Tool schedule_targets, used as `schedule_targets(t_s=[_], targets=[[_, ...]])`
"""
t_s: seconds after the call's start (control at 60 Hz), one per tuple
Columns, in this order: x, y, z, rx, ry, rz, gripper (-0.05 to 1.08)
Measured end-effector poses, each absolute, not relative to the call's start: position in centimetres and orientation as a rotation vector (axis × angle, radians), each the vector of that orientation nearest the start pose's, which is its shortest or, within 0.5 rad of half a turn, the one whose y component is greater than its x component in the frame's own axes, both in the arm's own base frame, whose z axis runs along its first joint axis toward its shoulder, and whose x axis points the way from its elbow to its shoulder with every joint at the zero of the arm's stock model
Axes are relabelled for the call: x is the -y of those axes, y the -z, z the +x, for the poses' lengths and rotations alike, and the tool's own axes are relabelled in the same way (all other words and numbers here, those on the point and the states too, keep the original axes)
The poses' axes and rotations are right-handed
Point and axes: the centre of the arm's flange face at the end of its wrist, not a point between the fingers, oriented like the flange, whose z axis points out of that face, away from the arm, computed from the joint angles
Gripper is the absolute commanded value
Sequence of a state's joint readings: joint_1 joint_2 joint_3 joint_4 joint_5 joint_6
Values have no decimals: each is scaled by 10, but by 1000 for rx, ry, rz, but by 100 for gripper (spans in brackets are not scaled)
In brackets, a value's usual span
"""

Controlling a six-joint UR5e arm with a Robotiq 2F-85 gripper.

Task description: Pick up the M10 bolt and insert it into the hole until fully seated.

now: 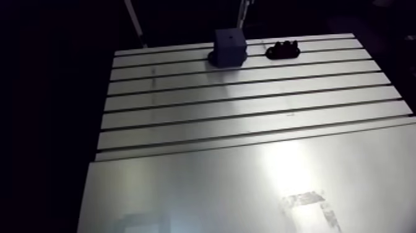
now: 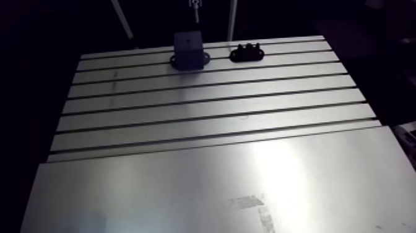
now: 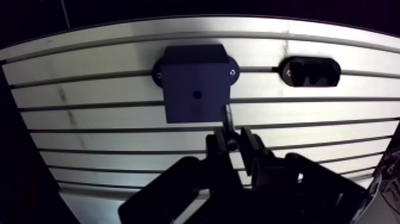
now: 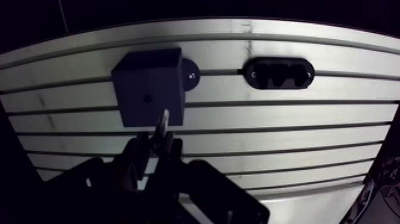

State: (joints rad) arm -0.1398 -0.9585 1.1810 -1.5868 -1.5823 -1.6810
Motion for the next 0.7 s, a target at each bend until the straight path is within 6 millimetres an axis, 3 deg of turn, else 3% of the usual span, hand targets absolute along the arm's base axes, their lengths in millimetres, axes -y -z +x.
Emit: schedule_targets(t_s=[0.25, 0.7], targets=[[46, -298, -721, -2929, 21, 19, 108], [50, -286, -723, -2899, 24, 10, 108]])
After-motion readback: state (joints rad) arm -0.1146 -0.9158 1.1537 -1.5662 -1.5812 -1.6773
